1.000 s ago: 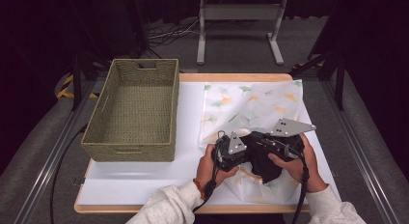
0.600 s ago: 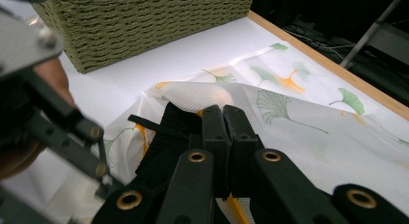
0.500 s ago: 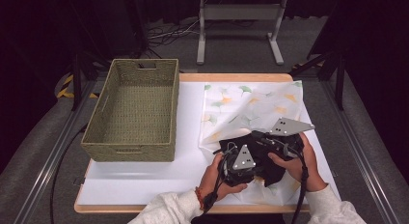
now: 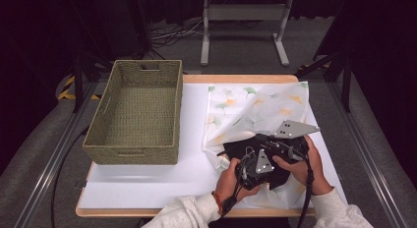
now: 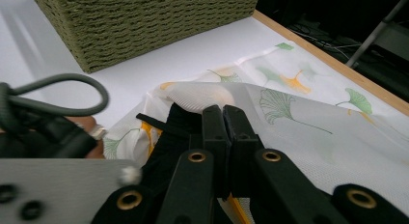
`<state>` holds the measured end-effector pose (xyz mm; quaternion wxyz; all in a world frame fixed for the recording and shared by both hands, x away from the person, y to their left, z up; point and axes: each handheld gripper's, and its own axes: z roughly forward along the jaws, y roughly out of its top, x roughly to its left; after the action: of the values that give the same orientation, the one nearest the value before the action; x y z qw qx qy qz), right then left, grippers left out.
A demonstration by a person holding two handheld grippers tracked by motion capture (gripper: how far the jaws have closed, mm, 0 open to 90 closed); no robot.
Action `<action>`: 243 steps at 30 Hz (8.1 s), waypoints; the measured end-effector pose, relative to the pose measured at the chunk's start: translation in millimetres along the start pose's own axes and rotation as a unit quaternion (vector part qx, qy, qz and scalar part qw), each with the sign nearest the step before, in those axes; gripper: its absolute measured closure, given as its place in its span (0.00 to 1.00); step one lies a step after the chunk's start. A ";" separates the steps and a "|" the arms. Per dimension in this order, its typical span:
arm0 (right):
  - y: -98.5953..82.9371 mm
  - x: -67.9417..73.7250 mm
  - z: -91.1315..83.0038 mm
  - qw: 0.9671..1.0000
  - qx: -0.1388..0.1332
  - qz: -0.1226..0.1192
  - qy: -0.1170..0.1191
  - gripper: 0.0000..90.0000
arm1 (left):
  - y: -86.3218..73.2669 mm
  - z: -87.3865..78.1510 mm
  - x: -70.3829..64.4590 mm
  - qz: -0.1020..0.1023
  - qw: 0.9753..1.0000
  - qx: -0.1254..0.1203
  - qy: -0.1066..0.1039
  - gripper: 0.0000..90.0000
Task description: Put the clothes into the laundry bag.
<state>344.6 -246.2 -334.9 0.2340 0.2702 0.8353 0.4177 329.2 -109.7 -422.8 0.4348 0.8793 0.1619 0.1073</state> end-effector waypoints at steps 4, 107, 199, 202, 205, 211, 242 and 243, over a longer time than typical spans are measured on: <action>-0.9 -1.2 -1.9 1.000 -0.001 0.002 -0.001 0.99 | 1.7 5.5 10.8 -0.014 0.999 0.004 0.030 0.99; -3.6 -7.1 -3.3 1.000 0.008 0.021 -0.021 0.99 | -3.3 13.7 37.8 0.015 0.998 0.000 0.057 1.00; -41.9 2.7 -11.4 0.996 0.073 -0.019 -0.052 0.63 | -94.5 -120.0 35.1 0.035 0.999 0.020 -0.009 1.00; -45.4 3.5 -6.6 0.995 0.091 -0.018 -0.047 0.52 | -95.5 -120.1 36.0 0.034 0.999 0.022 -0.012 1.00; -44.5 7.2 -2.2 0.993 0.103 -0.034 -0.053 0.47 | -97.1 -121.9 36.0 0.033 0.999 0.026 -0.014 1.00; -43.3 6.4 11.9 0.985 0.129 -0.058 -0.094 0.59 | -104.3 -125.3 35.3 0.031 0.999 0.034 -0.019 1.00; -3.7 10.7 -13.9 0.999 0.002 -0.040 -0.026 0.98 | -64.0 -112.1 35.2 0.057 0.998 -0.009 -0.014 0.84; -3.4 11.3 -12.5 0.999 0.005 -0.042 -0.023 0.98 | -60.9 -106.8 35.9 0.060 0.998 -0.009 -0.013 0.84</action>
<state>327.6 -247.8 -332.7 0.2691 0.2454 0.8425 0.3969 315.6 16.5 -405.8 0.4378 0.8847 0.1023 0.1233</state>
